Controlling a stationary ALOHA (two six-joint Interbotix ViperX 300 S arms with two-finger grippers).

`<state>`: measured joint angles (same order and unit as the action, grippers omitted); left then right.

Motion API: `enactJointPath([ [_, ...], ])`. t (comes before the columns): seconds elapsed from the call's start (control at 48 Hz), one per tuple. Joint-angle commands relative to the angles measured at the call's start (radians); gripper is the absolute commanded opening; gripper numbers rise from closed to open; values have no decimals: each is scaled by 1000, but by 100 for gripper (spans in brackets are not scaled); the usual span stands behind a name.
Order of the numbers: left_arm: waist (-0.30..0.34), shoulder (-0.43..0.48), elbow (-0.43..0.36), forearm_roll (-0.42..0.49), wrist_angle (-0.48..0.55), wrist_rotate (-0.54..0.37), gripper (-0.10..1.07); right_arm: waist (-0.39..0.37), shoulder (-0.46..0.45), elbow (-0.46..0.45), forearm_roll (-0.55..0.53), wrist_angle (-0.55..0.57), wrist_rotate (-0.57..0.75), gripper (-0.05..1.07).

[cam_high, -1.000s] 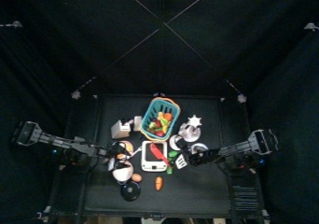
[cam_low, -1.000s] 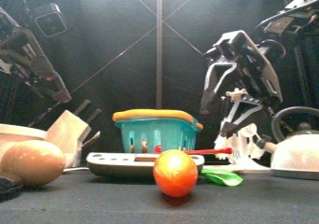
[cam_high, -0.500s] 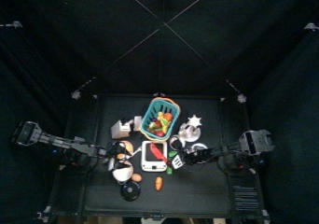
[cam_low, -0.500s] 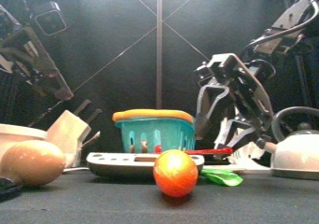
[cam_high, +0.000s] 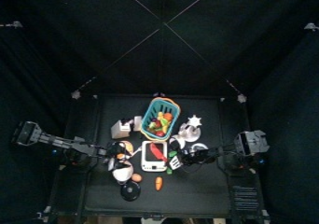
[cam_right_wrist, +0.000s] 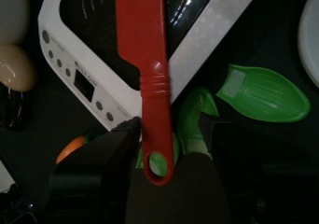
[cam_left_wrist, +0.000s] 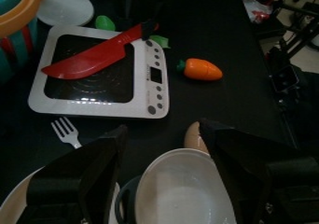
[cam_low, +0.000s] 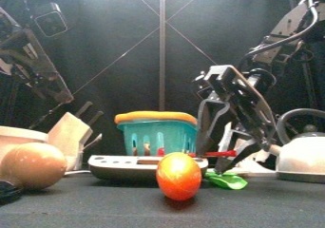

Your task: Grab knife handle

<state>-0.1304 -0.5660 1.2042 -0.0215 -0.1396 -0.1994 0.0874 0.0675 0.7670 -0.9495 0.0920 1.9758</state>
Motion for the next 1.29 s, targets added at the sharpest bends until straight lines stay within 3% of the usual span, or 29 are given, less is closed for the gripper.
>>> enactJointPath([
  [0.0, -2, 0, -15, -3, -9, -2, 96, 0, -14, -17, 3, -5, -2, 82],
  [0.312, -2, 0, -15, -3, -9, -2, 96, 2, -21, -15, 5, 2, -3, 54],
  [0.562, 0, 0, -18, -3, -9, -3, 96, 3, -69, -32, 3, 20, -5, 40],
  [1.021, -2, 0, -20, -12, -9, -2, 96, 51, -100, -97, 66, 37, -8, 32],
  [1.271, -2, 0, -20, -12, -9, -2, 96, 57, -100, -81, 80, 48, -8, 32],
])
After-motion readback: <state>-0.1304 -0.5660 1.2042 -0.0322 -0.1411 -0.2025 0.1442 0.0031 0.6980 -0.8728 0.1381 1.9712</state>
